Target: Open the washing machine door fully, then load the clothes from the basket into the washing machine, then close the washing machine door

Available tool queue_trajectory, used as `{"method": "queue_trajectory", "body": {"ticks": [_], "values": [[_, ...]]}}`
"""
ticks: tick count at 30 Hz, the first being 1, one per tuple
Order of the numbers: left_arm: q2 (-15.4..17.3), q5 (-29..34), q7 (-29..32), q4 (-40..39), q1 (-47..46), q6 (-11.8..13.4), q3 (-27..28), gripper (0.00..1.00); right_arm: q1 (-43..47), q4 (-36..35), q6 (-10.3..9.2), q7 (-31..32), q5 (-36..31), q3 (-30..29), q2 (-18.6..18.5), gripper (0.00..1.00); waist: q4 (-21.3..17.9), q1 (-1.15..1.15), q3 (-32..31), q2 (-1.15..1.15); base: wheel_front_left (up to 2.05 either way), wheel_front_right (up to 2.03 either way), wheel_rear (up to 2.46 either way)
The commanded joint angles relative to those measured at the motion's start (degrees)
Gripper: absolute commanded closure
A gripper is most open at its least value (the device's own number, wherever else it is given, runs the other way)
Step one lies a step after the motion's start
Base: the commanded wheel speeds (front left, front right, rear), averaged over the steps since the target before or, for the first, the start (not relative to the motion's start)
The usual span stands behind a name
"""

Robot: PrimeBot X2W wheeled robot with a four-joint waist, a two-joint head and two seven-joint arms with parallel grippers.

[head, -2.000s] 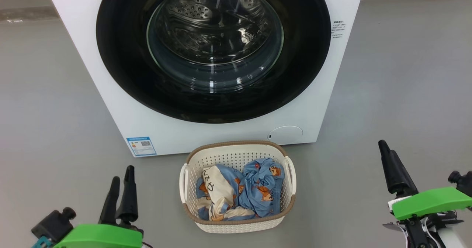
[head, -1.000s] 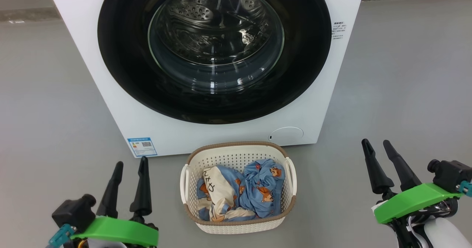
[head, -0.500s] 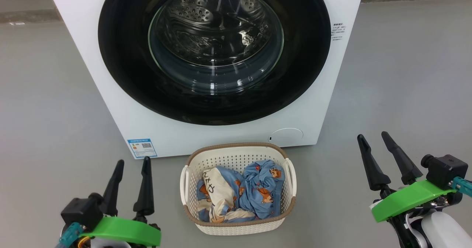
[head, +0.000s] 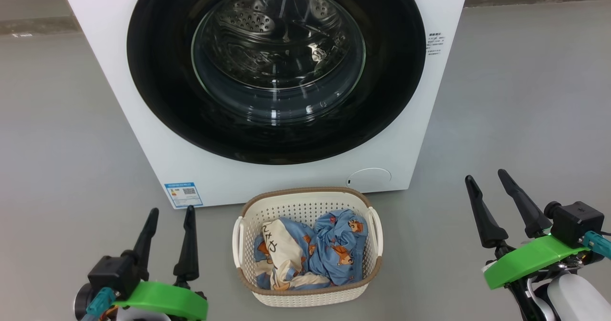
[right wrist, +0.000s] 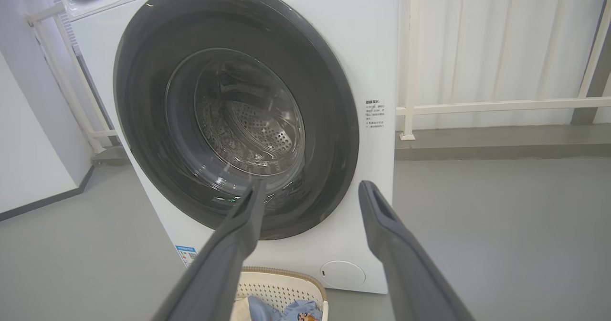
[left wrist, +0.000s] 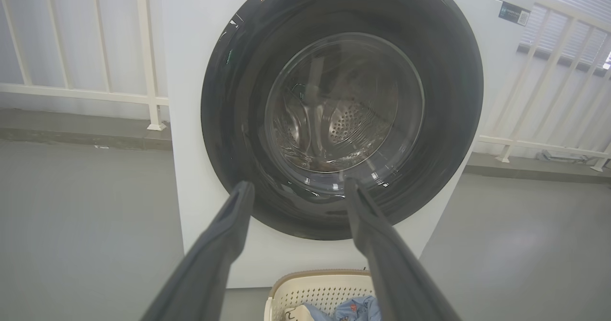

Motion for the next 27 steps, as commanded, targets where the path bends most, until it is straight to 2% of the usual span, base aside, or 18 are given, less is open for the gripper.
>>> {"method": "queue_trajectory", "body": {"ticks": [1,27], "values": [[0.9,0.5,-0.5,-0.8,-2.4,0.4,2.1,0.00,-2.1,-0.9,0.32,-0.7,-0.5,0.6,-0.9,0.00,0.0,0.00,-0.1,0.00,0.00,0.00,0.00],[0.7,0.0,-0.5,1.1,-2.4,-0.1,2.9,0.00,-2.0,-0.2,0.32,-0.7,0.3,1.0,-0.8,0.00,-0.5,0.00,-0.5,0.00,0.00,0.00,0.00]]}}
